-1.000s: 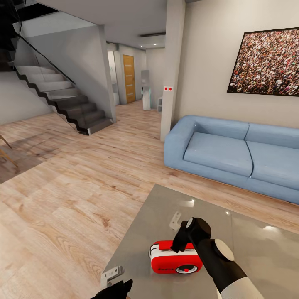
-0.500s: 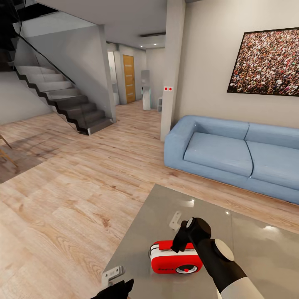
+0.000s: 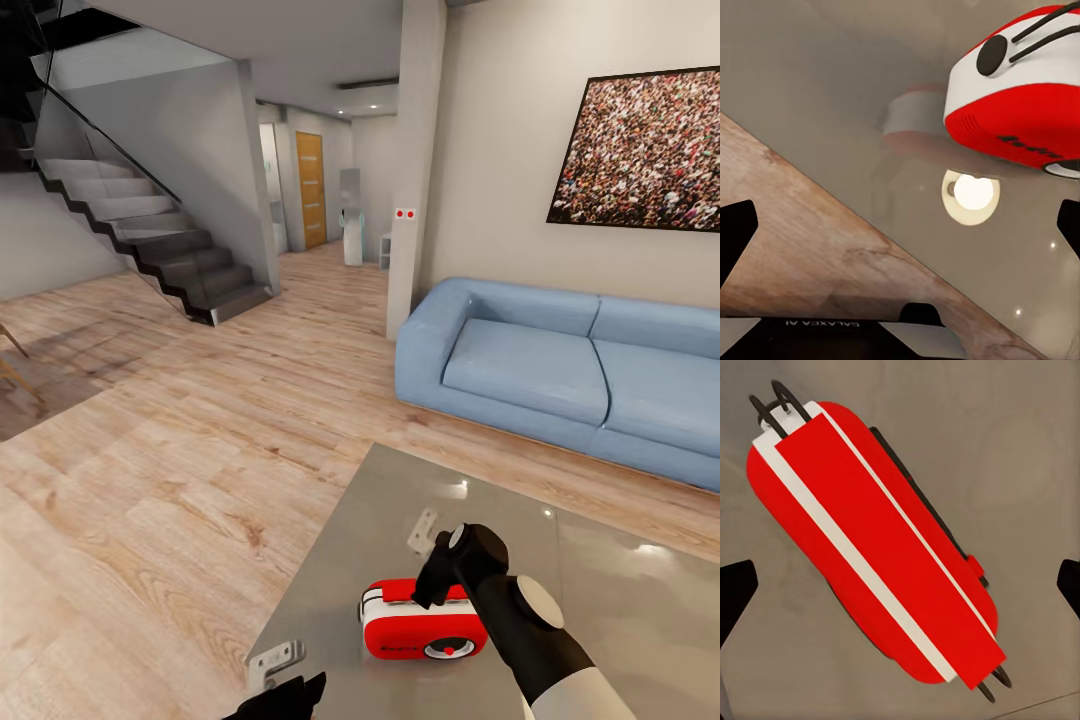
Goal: Turn on the radio receiver that's on the table in the living room.
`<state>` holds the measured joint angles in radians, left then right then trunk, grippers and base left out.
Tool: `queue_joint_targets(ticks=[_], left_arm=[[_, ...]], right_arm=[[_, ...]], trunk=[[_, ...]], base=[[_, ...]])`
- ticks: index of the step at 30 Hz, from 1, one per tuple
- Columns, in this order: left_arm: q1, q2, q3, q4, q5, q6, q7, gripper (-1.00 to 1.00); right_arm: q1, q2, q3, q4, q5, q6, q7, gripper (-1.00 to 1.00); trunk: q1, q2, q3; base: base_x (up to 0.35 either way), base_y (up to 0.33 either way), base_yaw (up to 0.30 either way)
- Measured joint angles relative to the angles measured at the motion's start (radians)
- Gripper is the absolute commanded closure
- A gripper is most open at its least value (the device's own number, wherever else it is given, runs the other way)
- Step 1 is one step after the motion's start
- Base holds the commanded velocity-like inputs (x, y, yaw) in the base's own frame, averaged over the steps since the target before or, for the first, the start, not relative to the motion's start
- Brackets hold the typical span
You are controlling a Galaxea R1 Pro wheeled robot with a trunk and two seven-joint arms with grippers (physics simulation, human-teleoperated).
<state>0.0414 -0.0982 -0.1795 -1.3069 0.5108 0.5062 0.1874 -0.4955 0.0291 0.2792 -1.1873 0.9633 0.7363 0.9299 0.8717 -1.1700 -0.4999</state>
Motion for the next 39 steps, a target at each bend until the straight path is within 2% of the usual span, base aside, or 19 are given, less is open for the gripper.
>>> queue_joint_targets(ticks=[20,29,35,39], left_arm=[[0.000,0.000,0.000,0.000,-0.001,0.000,0.001,-1.00],[0.000,0.000,0.000,0.000,-0.001,0.000,0.000,-1.00],[0.000,0.000,0.000,0.000,-0.001,0.001,0.000,-1.00],[0.000,0.000,0.000,-0.001,-0.001,0.001,0.000,-1.00]], right_arm=[[0.000,0.000,0.000,0.000,-0.001,0.000,0.001,-1.00],[0.000,0.000,0.000,0.000,-0.002,0.000,0.001,-1.00],[0.000,0.000,0.000,0.000,-0.003,0.000,0.001,-1.00],[0.000,0.000,0.000,0.000,-0.003,0.000,0.000,-1.00]], trunk=[[0.069,-0.126,-0.056],[0.069,-0.126,-0.056],[0.092,-0.168,-0.075],[0.092,-0.168,-0.075]], base=[[0.000,0.000,0.000],[0.000,0.000,0.000],[0.000,0.000,0.000],[0.000,0.000,0.000]])
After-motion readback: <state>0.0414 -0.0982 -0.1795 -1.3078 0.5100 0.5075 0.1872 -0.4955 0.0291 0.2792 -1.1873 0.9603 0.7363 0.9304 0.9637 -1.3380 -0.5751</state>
